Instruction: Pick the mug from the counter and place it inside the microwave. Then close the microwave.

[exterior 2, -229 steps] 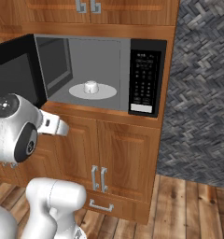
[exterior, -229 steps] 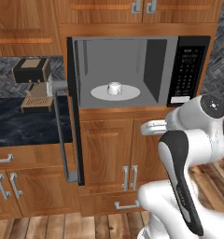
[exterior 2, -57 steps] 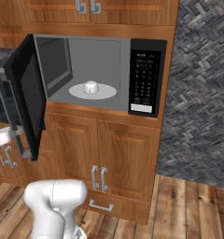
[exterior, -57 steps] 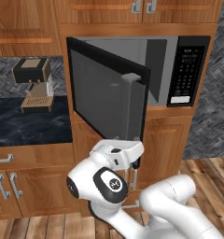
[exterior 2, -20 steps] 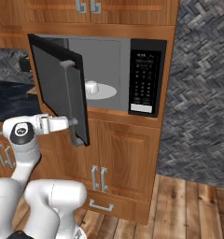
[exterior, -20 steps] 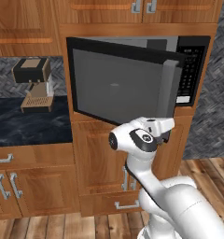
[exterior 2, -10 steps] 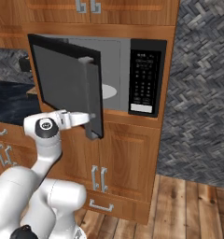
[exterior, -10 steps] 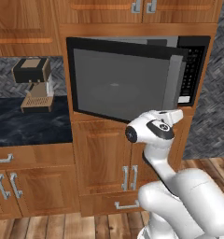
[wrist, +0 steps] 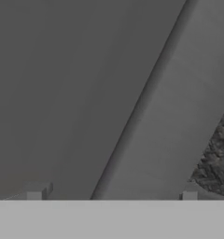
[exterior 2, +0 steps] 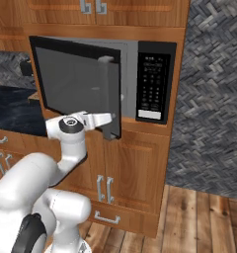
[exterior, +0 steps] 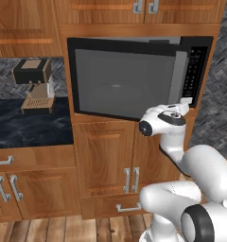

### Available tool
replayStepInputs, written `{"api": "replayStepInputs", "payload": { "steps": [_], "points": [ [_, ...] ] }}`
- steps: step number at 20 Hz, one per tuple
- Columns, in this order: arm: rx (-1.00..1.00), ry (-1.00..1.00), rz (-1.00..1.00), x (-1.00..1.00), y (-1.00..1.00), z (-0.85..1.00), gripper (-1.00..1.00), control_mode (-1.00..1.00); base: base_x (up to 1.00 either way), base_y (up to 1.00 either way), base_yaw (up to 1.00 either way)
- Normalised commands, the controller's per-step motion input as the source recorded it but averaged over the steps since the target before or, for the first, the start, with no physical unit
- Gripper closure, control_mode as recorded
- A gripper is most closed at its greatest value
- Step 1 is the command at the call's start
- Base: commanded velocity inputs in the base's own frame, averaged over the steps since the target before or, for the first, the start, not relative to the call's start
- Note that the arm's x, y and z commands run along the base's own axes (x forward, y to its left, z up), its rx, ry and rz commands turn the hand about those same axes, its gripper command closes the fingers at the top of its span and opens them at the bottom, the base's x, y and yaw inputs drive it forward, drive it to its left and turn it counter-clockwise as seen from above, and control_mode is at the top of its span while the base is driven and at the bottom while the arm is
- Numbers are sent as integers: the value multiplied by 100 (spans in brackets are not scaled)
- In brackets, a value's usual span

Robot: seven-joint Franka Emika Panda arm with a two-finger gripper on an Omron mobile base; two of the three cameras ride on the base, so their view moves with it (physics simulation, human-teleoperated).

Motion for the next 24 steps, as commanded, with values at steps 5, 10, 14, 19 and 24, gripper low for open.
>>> {"api": "replayStepInputs", "payload": {
  "steps": [5,10,14,19,24],
  "points": [
    [0,0,0,40,-23,1,-100,-100,0,0,0],
    [0,3,0,38,-16,8,-100,-100,0,0,0],
    [0,1,0,29,-11,14,-100,-100,0,0,0],
    [0,0,0,17,-5,8,-100,-100,0,0,0],
    [0,0,0,20,-7,8,-100,-100,0,0,0]
  ]
}}
